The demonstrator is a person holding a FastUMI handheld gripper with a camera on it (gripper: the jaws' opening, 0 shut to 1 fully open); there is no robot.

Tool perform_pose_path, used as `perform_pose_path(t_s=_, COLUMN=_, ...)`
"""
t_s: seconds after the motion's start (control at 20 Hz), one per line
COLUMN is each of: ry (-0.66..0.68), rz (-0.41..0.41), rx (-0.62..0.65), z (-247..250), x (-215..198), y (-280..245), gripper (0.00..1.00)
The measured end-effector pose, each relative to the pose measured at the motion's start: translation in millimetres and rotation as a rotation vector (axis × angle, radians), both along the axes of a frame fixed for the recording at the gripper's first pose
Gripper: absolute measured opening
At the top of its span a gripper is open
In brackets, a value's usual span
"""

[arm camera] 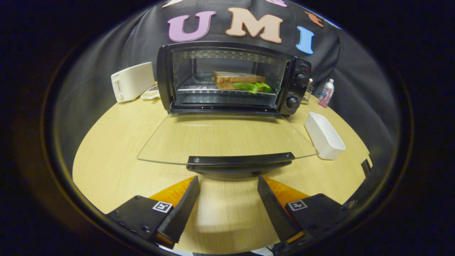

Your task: Open the toaster oven, put the food inside, and close the toaster oven door.

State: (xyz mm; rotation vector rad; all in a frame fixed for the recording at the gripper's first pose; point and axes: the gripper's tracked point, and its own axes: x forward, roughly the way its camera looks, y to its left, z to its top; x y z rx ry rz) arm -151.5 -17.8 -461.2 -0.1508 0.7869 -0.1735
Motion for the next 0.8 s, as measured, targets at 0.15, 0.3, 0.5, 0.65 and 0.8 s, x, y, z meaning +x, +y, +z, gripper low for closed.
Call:
perform_pose_path(t_s=0.15, ry=-0.03, rz=-0.018, rx=0.028, z=12, x=3, y=2, gripper=1.0)
perform_pose_path(t_s=0.3, ry=-0.066, rz=-0.019, rx=0.021, z=29, x=8, y=3, gripper=1.0)
perform_pose_path(t_s=0.5, ry=-0.1, rz=-0.009, rx=0.012, z=48, x=15, y=4, gripper=1.0)
perform_pose_path(t_s=0.65, ry=-0.128, rz=-0.002, rx=0.006, z=63, x=22, y=5, gripper=1.0)
perform_pose_path(t_s=0.8, ry=-0.164, rz=0.006, rx=-0.004, z=79, x=33, y=7, gripper=1.0)
